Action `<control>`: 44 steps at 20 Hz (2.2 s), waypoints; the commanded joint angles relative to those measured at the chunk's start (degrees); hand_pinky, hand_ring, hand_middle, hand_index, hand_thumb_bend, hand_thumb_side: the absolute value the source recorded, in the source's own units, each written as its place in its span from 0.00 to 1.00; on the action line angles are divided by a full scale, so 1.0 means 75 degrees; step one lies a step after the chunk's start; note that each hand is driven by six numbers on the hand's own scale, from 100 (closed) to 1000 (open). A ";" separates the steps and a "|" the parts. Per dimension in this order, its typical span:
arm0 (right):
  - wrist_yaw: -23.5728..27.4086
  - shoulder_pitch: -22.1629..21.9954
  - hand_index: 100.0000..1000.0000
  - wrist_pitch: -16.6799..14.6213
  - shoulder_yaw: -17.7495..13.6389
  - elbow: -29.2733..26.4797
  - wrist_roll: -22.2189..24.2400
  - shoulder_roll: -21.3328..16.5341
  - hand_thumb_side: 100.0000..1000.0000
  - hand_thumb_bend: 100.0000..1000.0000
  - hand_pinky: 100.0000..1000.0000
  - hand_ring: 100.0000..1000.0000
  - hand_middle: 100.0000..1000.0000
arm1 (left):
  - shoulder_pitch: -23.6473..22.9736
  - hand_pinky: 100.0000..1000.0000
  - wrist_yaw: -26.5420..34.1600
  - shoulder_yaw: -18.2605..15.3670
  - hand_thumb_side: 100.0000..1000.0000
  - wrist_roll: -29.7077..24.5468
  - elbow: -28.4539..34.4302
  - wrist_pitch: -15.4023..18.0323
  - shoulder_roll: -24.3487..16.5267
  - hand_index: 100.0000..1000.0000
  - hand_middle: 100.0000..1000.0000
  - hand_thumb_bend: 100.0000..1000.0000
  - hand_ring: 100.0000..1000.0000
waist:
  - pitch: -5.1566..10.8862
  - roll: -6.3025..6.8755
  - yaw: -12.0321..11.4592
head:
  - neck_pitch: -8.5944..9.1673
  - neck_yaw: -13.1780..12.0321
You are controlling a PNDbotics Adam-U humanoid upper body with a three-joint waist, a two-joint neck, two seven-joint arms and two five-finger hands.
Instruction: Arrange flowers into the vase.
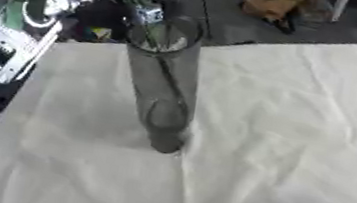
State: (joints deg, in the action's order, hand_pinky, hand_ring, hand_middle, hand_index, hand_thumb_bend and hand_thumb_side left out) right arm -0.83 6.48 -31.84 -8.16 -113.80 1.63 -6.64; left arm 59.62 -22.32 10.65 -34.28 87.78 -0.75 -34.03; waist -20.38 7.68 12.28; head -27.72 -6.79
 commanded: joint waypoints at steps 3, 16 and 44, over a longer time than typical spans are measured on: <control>0.0082 -0.0001 0.90 0.0064 -0.0048 -0.0106 0.0010 -0.0159 1.00 0.00 0.71 0.81 0.66 | 0.0210 0.75 -0.0165 -0.0201 1.00 -0.0088 0.0165 0.0084 -0.0305 1.00 0.90 0.46 0.83 | 0.0350 0.0093 -0.0032 | -0.0053 -0.0038; 0.0171 -0.0003 0.90 0.0139 -0.0080 -0.0106 0.0012 -0.0220 1.00 0.00 0.71 0.80 0.65 | 0.0213 0.82 -0.0802 -0.0349 1.00 -0.1158 0.0103 0.0369 -0.0427 1.00 0.94 0.50 0.88 | 0.0423 0.0135 -0.0066 | -0.0096 -0.0054; 0.0151 0.0028 0.90 0.0262 -0.0080 -0.0106 0.0069 -0.0136 1.00 0.00 0.71 0.81 0.65 | -0.0129 0.86 -0.1612 -0.0596 1.00 -0.1805 0.0434 0.0489 -0.0747 1.00 0.96 0.57 0.89 | 0.0399 0.0100 -0.0084 | -0.0039 -0.0019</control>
State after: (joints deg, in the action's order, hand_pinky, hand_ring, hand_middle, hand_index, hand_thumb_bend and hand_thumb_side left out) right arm 0.12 6.33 -30.03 -8.78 -113.80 2.12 -7.34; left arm 57.91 -33.95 7.49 -48.15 90.23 3.17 -37.34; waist -19.48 8.04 11.73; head -28.18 -6.97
